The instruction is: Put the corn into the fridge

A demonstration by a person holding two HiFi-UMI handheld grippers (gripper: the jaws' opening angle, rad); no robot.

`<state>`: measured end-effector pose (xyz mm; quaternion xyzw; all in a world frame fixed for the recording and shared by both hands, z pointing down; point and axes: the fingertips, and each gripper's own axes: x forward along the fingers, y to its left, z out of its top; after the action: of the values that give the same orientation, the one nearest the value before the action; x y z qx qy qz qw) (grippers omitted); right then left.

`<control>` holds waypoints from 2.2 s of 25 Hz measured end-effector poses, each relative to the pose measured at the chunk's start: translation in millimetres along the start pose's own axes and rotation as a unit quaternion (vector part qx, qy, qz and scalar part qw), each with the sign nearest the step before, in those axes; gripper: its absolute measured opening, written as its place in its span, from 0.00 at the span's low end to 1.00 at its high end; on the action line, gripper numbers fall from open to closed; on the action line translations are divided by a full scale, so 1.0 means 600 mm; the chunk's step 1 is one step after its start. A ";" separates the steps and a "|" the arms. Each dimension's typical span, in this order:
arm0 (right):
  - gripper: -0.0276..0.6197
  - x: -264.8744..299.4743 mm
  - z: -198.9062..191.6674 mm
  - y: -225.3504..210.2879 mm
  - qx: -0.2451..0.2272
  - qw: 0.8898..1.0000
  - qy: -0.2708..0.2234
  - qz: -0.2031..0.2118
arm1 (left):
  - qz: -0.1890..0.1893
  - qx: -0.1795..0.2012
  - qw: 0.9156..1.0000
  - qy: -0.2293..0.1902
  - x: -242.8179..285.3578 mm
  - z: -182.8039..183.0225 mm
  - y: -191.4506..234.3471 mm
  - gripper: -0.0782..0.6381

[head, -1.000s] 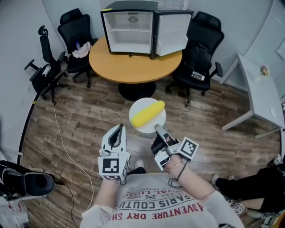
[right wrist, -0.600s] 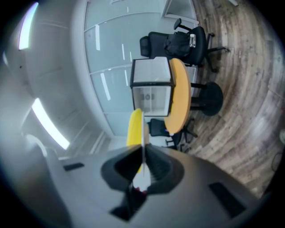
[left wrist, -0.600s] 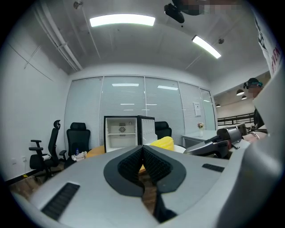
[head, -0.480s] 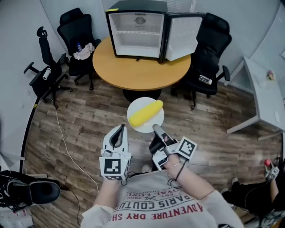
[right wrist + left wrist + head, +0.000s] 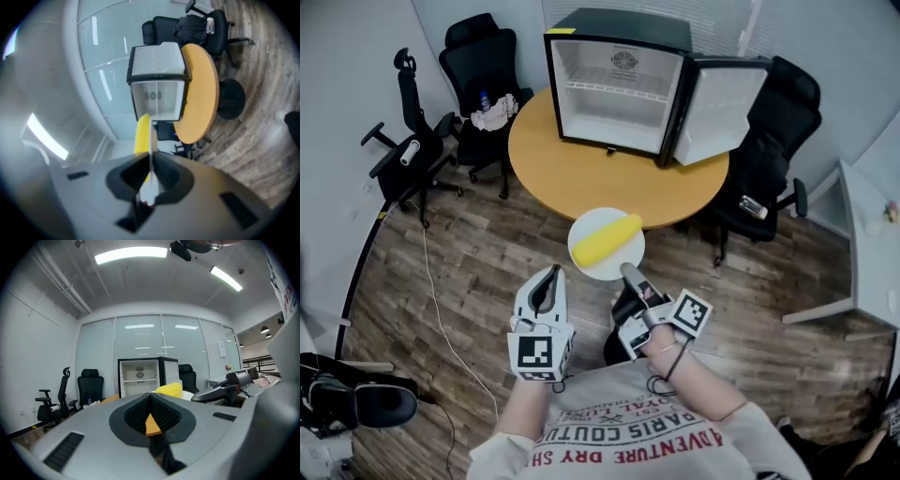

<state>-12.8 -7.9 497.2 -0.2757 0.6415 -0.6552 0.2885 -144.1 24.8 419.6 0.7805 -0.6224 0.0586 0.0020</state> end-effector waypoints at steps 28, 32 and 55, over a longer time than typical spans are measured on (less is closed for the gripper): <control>0.11 0.334 0.359 0.010 -0.004 0.999 -0.044 -0.006 | -0.032 0.005 0.999 -0.019 0.502 0.060 0.093 0.15; 0.11 0.382 0.384 0.014 -0.004 0.997 -0.076 -0.010 | -0.064 0.004 0.998 -0.019 0.564 0.067 0.128 0.15; 0.12 0.612 0.484 0.024 -0.021 0.972 -0.235 -0.008 | -0.205 0.010 0.978 -0.019 0.803 0.063 0.286 0.15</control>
<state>-50.6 -474.7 486.7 -0.4328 0.5669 -0.5610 0.4202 -202.1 -484.5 415.3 0.8926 -0.4482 0.0483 -0.0063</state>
